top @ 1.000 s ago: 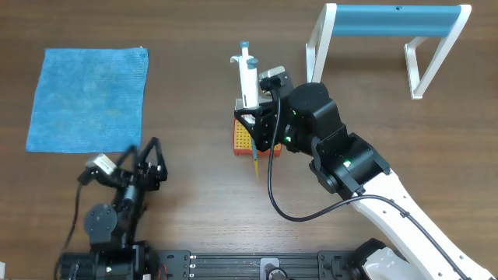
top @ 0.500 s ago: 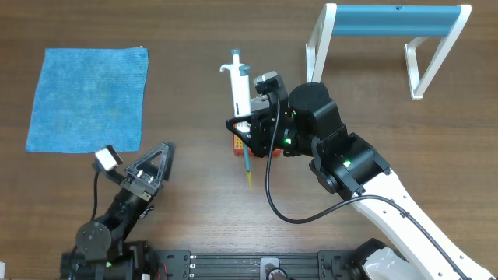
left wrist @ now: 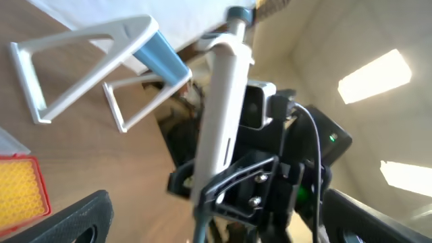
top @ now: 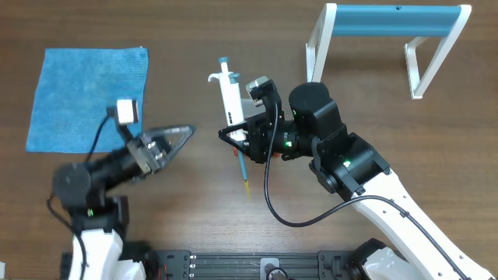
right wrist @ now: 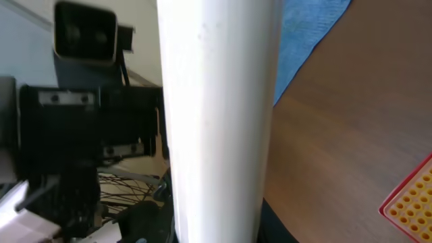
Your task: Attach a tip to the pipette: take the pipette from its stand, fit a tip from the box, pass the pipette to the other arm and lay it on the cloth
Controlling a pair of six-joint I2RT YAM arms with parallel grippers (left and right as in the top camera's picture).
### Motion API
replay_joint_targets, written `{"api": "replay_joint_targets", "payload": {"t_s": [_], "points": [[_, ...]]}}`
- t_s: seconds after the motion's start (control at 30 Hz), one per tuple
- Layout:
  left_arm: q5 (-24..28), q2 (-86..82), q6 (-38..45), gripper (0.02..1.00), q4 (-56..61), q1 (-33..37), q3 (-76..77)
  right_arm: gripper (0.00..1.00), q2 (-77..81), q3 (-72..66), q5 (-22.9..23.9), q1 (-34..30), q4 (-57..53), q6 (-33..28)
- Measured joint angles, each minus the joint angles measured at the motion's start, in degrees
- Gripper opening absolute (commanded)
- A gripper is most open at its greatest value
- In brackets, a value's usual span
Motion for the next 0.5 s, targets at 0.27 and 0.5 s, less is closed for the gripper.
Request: {"api": "replay_joint_targets", "payload": {"t_s": [0.27, 0.5], "points": [[7.87, 17.22, 5.14, 0.993, 5.92, -1.36, 10.01, 0.080, 0.02, 0.00, -0.87, 0.00, 0.13, 0.00], [8.92, 25.44, 6.86, 0.996, 7.63, -9.14, 18.45, 0.082, 0.02, 0.00, -3.19, 0.00, 2.64, 0.22]]}}
